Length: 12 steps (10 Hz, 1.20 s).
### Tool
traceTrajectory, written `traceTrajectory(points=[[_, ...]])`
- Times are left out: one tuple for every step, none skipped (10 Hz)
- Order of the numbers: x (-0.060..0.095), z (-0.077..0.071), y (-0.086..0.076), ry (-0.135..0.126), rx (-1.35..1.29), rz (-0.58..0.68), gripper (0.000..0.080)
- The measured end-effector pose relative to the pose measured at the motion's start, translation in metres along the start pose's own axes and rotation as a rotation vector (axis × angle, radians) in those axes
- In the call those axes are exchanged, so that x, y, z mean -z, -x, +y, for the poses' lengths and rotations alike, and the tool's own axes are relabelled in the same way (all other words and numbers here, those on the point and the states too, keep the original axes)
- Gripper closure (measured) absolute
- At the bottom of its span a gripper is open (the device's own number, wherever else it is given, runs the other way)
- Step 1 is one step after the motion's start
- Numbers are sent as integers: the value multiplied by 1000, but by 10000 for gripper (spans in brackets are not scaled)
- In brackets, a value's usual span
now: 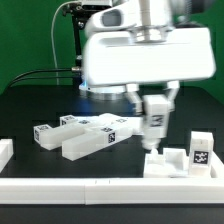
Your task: Assemble chair
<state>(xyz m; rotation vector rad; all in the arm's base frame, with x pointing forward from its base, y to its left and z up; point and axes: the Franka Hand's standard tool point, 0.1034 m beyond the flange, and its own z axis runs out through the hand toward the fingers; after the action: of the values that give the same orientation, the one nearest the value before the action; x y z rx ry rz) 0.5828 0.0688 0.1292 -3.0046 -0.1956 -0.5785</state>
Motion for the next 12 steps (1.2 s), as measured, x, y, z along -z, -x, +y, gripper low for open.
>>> traceTrajectory(points=[[1,0,0,5,47,5,515],[-2,5,3,8,33,-2,515],[-2,5,3,12,43,7,515],[-7,11,4,24,46,21,515],[-14,12,3,27,42,25,515],[-21,12,2,33,39,36,515],[-30,15,6,44,39,46,515],[-35,15,9,46,38,40,515],[-37,15,12,46,38,36,515],[-38,18,11,53,37,46,515],[-40,21,10,61,34,60,515],[-43,24,12,67,33,63,515]])
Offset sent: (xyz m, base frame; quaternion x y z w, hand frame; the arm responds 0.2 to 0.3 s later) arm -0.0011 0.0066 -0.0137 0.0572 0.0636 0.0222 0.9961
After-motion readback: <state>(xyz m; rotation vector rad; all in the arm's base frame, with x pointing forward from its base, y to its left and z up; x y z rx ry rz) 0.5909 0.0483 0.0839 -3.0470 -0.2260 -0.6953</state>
